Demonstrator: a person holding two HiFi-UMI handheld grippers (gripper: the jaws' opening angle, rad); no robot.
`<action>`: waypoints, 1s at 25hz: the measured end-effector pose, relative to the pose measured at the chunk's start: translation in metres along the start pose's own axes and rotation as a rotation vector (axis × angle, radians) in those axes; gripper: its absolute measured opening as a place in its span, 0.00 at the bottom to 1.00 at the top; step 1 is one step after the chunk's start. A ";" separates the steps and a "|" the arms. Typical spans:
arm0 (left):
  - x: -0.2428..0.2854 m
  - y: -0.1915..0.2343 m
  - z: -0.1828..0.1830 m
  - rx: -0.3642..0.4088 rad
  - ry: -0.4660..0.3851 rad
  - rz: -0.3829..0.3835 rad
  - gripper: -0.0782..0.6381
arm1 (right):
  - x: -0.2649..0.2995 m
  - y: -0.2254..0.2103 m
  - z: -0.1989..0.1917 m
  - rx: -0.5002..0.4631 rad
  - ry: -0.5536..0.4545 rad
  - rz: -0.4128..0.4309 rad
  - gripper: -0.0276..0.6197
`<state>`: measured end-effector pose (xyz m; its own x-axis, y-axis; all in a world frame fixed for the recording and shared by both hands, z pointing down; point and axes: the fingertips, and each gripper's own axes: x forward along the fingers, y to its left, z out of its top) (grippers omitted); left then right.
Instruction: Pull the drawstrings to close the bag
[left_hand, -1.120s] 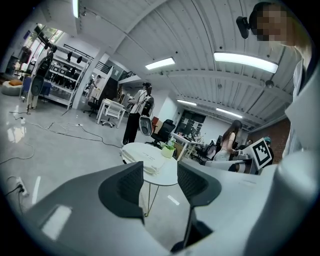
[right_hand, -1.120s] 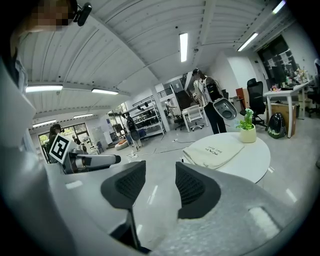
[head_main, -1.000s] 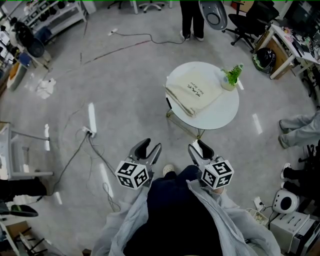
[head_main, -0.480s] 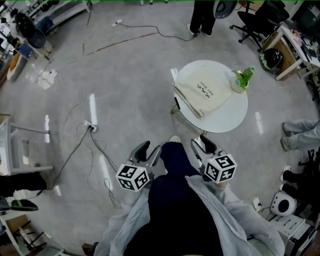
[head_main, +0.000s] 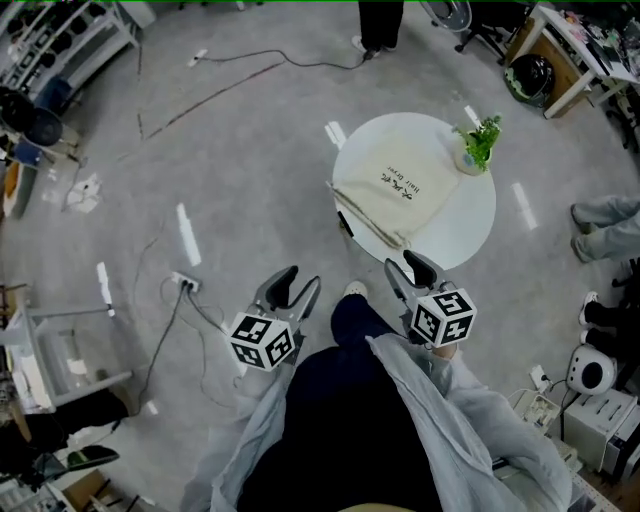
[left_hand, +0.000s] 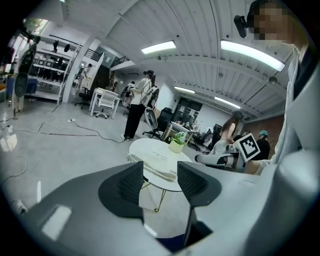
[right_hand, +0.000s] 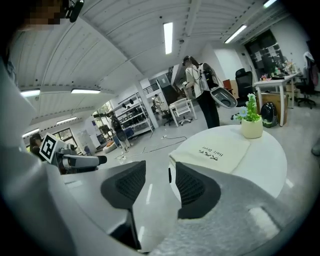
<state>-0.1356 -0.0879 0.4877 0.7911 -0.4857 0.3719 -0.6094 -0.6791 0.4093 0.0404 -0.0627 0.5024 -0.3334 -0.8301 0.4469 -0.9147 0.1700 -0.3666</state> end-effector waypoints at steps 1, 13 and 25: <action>0.008 0.002 0.006 0.012 0.009 -0.012 0.40 | 0.002 -0.007 0.002 0.014 -0.004 -0.014 0.32; 0.081 0.024 0.033 0.064 0.114 -0.120 0.40 | 0.017 -0.071 0.017 0.109 -0.047 -0.142 0.32; 0.129 0.072 0.041 0.157 0.225 -0.146 0.40 | 0.001 -0.110 0.010 0.136 -0.044 -0.238 0.31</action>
<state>-0.0751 -0.2217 0.5310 0.8272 -0.2550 0.5007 -0.4607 -0.8180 0.3445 0.1427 -0.0873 0.5346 -0.1001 -0.8612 0.4983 -0.9259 -0.1027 -0.3635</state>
